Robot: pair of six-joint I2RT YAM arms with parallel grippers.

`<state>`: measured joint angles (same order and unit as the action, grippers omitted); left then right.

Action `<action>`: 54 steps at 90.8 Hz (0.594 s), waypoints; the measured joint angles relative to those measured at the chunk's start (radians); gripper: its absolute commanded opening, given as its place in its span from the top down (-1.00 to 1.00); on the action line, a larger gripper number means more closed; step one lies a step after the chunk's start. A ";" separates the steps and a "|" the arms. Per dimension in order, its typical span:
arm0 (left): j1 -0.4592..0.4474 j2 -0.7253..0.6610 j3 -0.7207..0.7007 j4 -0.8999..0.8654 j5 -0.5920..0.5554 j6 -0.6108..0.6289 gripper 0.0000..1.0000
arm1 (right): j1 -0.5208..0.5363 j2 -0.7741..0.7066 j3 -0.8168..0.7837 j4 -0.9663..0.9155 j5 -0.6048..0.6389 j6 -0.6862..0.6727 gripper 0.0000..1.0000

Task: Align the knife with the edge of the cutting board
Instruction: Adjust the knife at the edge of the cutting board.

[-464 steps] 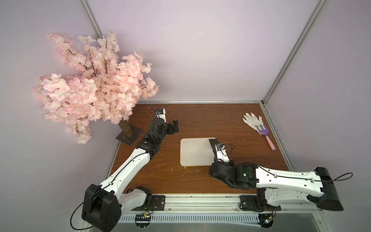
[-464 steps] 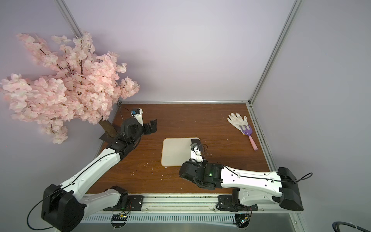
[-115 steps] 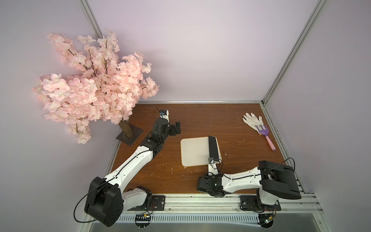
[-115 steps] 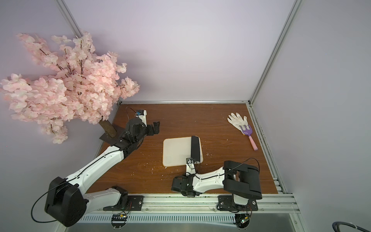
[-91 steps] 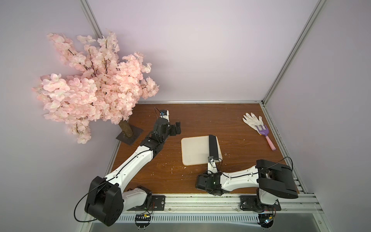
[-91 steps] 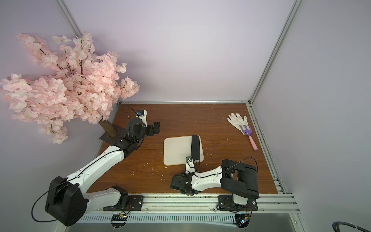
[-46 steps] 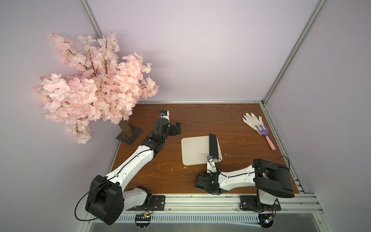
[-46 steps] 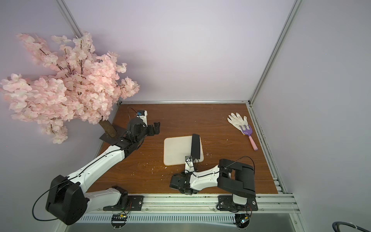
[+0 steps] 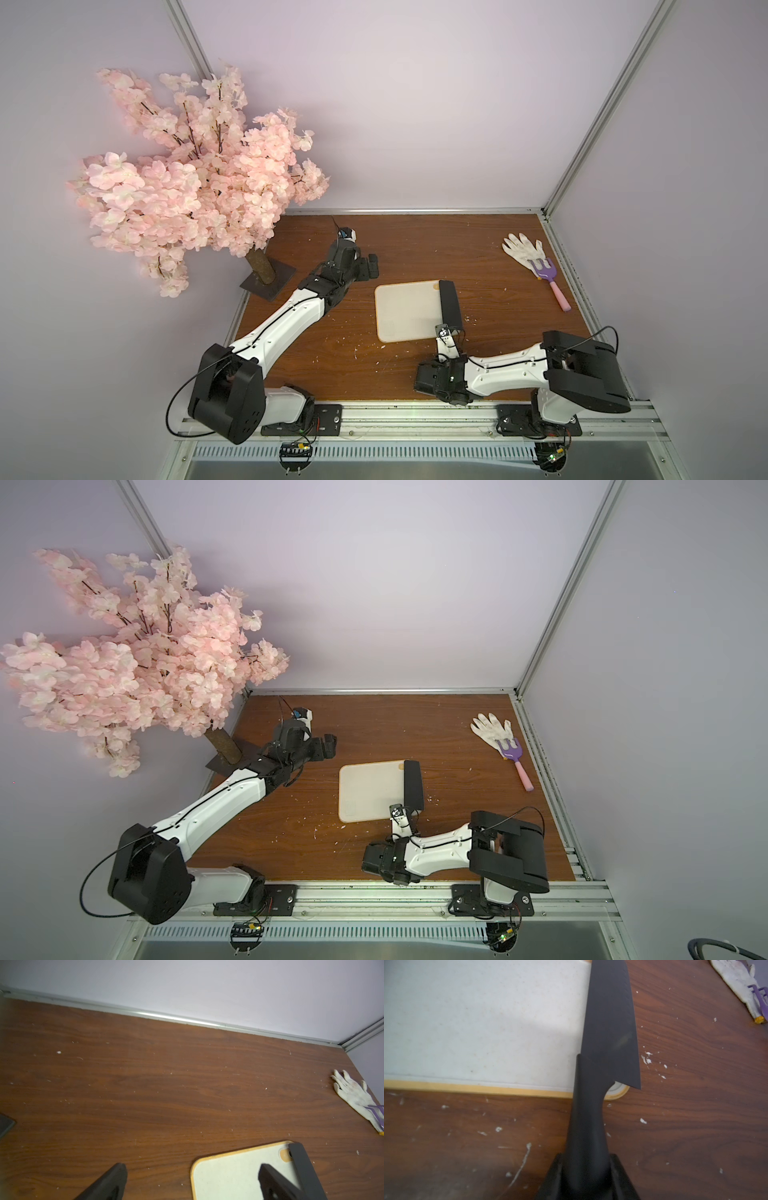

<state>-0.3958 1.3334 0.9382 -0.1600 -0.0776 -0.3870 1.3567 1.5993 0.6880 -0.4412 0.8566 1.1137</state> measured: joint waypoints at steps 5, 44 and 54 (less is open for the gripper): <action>0.000 -0.001 -0.006 -0.020 0.029 -0.019 -1.00 | 0.000 -0.028 -0.018 0.011 -0.004 -0.026 1.00; -0.001 -0.002 -0.054 -0.066 0.123 -0.062 -1.00 | 0.000 -0.011 -0.024 0.105 -0.001 -0.131 1.00; -0.001 -0.002 -0.060 -0.068 0.129 -0.062 -1.00 | 0.000 0.058 0.019 0.100 0.016 -0.124 1.00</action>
<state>-0.3965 1.3315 0.8787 -0.2279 0.0509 -0.4492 1.3567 1.6573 0.7067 -0.3408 0.8722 0.9897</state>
